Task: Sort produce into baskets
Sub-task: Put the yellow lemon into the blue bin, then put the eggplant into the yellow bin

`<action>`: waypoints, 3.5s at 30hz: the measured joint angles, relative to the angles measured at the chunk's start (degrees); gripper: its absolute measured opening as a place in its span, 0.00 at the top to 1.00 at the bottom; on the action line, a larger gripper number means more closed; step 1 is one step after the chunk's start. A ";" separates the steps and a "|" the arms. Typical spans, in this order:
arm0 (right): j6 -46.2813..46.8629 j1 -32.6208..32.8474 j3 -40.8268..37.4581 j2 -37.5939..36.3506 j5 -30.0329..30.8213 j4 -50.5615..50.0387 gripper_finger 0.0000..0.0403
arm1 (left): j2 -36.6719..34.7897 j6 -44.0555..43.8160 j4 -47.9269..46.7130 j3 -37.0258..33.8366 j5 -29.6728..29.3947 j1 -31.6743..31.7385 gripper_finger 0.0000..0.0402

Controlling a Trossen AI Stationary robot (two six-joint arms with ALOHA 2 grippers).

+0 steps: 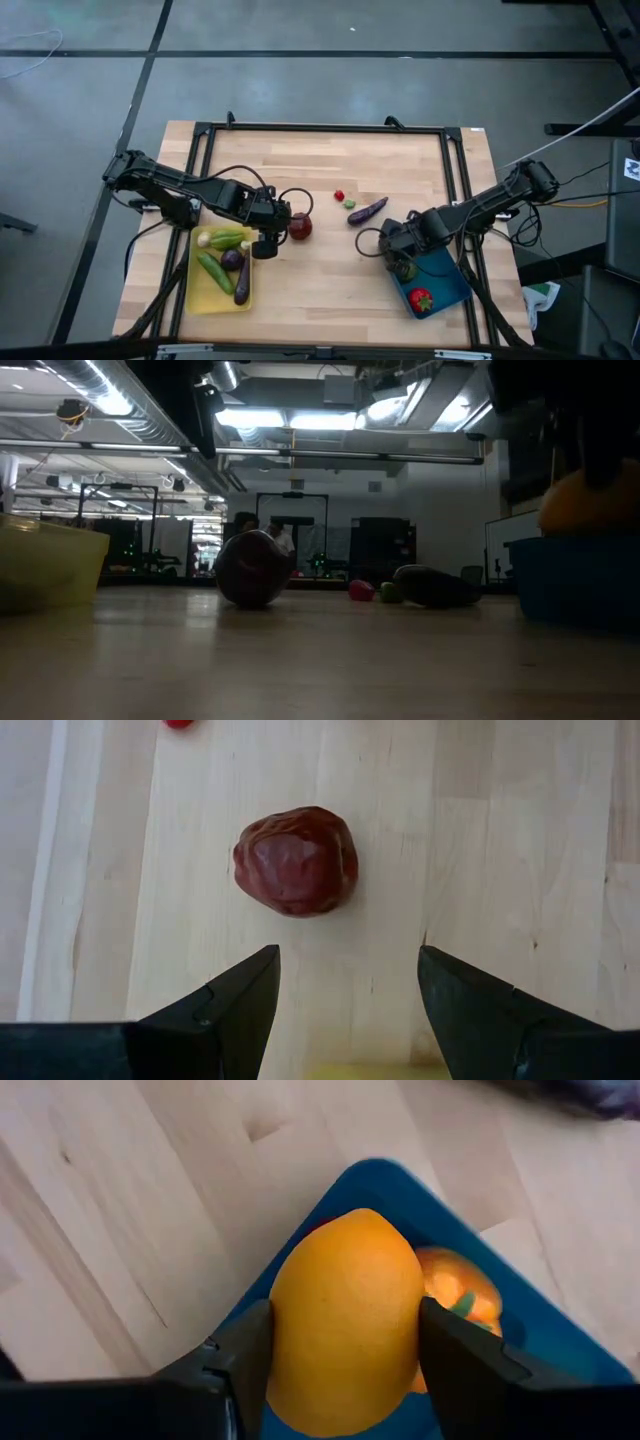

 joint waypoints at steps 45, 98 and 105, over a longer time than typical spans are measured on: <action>0.96 0.19 -5.09 0.04 -3.04 3.03 0.05 | 0.00 0.33 5.90 0.00 0.00 0.11 0.42; -52.70 -22.07 3.87 16.70 2.63 13.22 0.08 | 0.00 0.31 5.96 0.00 -0.02 0.11 0.42; -53.84 -22.80 3.87 20.65 4.35 13.79 0.08 | 0.00 0.31 5.96 0.00 -0.02 0.11 0.42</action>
